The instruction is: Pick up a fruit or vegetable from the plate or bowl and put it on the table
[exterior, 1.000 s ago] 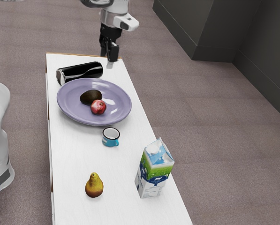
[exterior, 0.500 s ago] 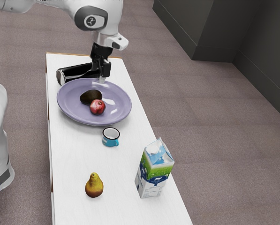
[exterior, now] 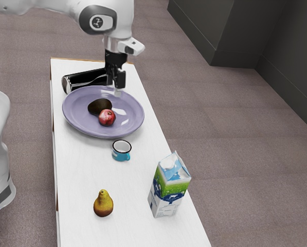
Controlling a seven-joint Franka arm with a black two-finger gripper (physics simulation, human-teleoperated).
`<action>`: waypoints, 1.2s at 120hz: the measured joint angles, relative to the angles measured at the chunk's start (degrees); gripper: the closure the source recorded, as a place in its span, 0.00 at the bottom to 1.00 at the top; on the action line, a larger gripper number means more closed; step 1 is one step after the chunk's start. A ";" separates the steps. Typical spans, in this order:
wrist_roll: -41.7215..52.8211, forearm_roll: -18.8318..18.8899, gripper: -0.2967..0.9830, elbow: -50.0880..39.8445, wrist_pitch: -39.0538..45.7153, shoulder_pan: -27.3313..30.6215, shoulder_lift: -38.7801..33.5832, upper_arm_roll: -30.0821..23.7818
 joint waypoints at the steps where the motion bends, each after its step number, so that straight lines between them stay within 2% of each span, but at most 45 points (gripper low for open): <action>1: 0.08 -0.10 0.23 0.00 -0.15 0.02 -0.15 -0.10; 44: 3.62 -1.49 0.23 -4.71 -8.08 5.59 -5.29 -5.23; 58: 4.35 -1.47 0.23 -6.35 -9.30 7.94 -5.89 -5.02; 106: 6.03 0.16 0.23 -5.89 -10.29 9.83 -6.20 -4.45; 144: 6.81 1.97 0.23 -4.81 -7.49 8.93 -4.69 -2.47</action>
